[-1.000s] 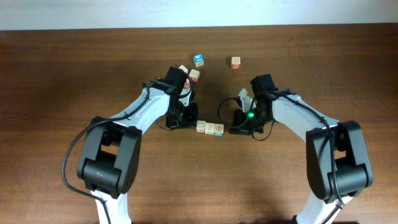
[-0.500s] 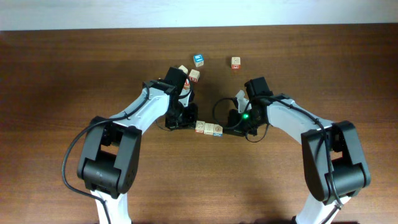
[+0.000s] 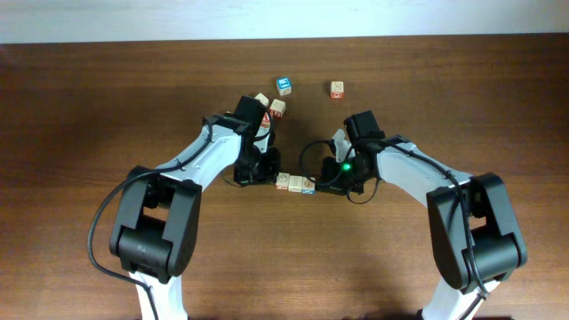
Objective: Rotate 3 blocks
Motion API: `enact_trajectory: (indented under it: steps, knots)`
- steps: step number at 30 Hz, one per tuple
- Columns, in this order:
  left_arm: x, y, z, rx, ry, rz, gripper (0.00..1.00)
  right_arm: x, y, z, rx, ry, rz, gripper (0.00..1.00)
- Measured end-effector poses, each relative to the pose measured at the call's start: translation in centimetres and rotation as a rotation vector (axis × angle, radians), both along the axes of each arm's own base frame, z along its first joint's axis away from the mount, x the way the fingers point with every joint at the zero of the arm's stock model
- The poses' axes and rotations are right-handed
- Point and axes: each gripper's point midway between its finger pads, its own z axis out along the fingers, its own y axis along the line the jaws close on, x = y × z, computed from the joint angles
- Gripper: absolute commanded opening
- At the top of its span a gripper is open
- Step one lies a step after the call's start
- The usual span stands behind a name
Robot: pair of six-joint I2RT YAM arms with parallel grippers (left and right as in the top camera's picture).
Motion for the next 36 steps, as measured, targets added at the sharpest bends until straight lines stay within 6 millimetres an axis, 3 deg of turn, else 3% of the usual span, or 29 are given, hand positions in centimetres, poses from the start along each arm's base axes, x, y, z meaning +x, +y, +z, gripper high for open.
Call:
enact_trajectory:
  steps: [16, 36]
  knots:
    - [0.1, 0.8, -0.3, 0.035, -0.004, 0.01, 0.0, 1.0, 1.4, 3.1, 0.025, -0.04, 0.031, 0.04]
    - [0.2, 1.4, -0.6, 0.065, -0.006, 0.016, 0.0, 1.3, 2.9, 4.9, 0.041, -0.082, 0.066, 0.04]
